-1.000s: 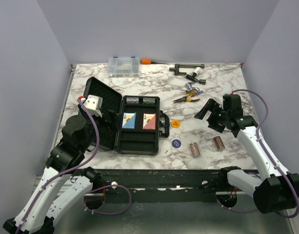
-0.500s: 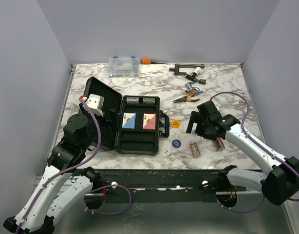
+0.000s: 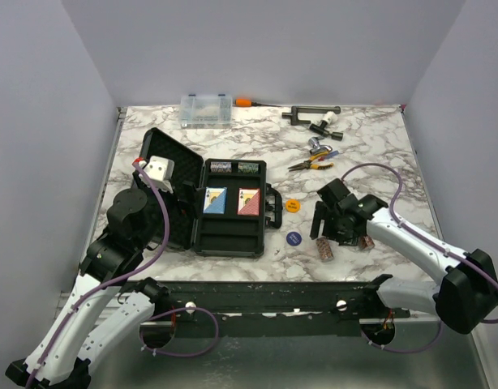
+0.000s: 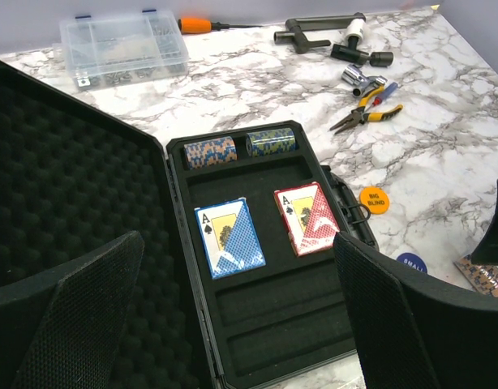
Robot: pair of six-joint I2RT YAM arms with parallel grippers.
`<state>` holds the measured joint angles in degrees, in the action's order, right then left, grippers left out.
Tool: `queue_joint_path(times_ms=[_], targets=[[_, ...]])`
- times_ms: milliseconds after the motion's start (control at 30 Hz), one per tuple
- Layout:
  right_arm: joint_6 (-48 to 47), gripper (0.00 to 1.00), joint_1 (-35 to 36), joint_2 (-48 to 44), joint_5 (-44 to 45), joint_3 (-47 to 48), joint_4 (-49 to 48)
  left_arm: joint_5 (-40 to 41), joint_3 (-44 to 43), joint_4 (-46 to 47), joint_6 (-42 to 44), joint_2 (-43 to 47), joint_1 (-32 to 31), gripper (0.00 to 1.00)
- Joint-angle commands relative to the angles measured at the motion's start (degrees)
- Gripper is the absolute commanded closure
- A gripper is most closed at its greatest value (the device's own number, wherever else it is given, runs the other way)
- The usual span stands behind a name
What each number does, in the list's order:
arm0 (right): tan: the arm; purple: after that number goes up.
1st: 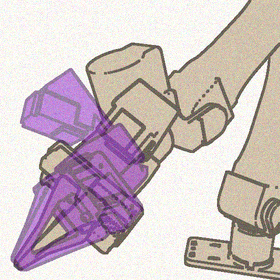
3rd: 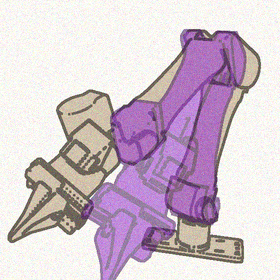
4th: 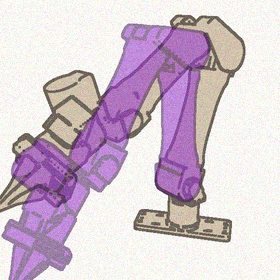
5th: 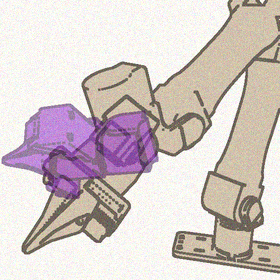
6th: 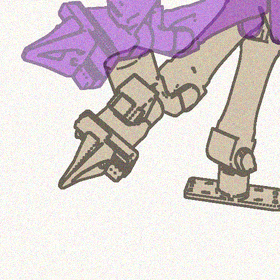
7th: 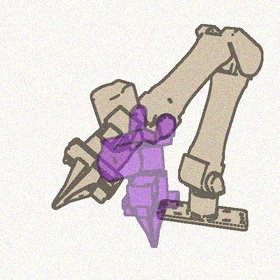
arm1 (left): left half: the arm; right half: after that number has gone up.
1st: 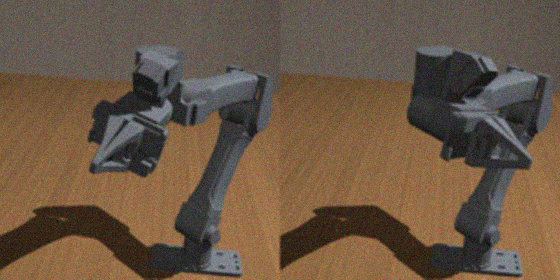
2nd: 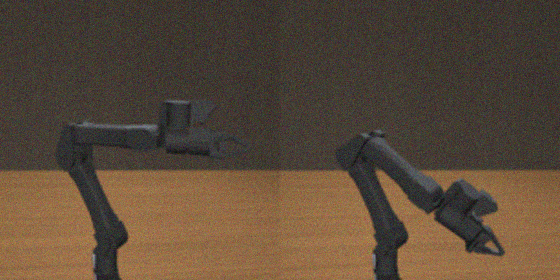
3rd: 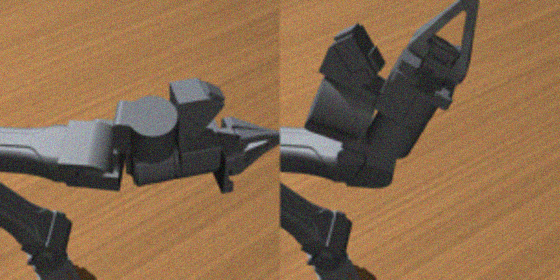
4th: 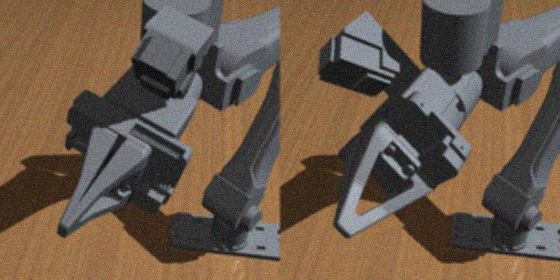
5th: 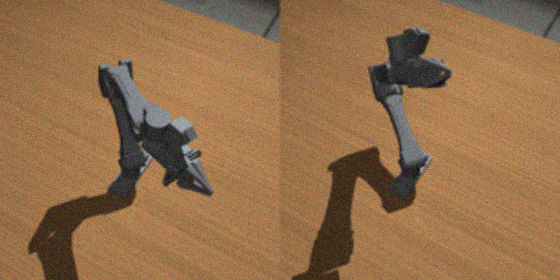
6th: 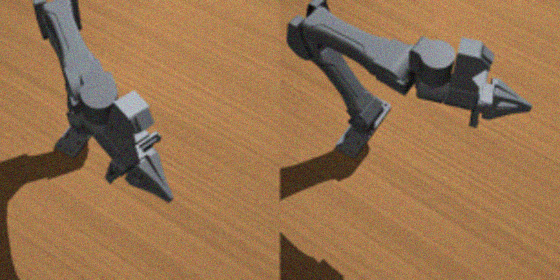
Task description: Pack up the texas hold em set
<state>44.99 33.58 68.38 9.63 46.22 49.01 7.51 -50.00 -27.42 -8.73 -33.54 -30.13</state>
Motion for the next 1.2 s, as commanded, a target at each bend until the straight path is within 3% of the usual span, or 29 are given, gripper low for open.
queue_joint_path(times_ms=[0, 400, 667, 967, 1167], targets=[[3.5, 0.15, 1.2, 0.4, 1.7, -1.4, 1.1, 0.1, 0.8, 0.4, 0.5, -0.1, -0.2, 0.02], [5.8, 0.19, 1.8, 2.9, -0.6, -5.2, -3.5, 1.3, 0.9, 0.3, 0.8, 0.1, -0.2, 0.02], [5.5, 0.28, 1.8, 4.9, -1.7, -6.1, -6.4, 1.4, 0.7, 0.3, 0.9, -0.7, -0.1, 0.02], [4.9, 0.58, 1.8, 7.4, -2.3, -5.5, -9.0, 1.6, 0.8, 0.2, 1.0, -0.7, -0.2, 0.02], [4.7, 0.61, 1.8, 11.7, 2.8, 0.7, -10.4, 1.3, 0.8, 0.2, 0.9, -0.8, -0.2, 0.02]])
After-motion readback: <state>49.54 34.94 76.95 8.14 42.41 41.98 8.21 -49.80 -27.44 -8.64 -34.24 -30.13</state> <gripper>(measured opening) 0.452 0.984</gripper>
